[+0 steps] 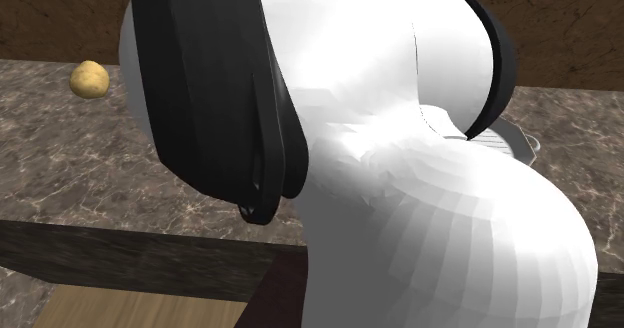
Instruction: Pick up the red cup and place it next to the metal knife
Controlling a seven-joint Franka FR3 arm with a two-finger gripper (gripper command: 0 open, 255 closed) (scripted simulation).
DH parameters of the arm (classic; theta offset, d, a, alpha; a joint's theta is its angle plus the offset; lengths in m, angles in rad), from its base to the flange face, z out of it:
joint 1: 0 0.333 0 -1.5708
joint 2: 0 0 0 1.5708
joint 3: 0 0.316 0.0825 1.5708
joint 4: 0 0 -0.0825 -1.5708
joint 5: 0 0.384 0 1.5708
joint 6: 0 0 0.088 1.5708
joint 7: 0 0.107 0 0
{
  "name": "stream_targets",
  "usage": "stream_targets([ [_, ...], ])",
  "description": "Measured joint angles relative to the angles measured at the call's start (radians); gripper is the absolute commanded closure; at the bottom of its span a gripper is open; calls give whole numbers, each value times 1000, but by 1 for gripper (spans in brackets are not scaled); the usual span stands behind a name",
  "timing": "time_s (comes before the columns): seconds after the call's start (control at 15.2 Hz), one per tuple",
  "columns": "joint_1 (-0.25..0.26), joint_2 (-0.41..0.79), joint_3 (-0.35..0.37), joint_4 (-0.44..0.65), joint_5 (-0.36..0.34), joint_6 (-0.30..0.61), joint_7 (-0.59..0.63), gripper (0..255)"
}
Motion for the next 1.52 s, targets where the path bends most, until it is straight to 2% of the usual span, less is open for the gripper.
stream_targets([
  [0.99,2,56,-22,-126,-33,175,8,255],
  [1.45,5,66,-26,-128,-38,186,10,255],
  [1.52,5,66,-26,-128,-38,186,10,0],
])
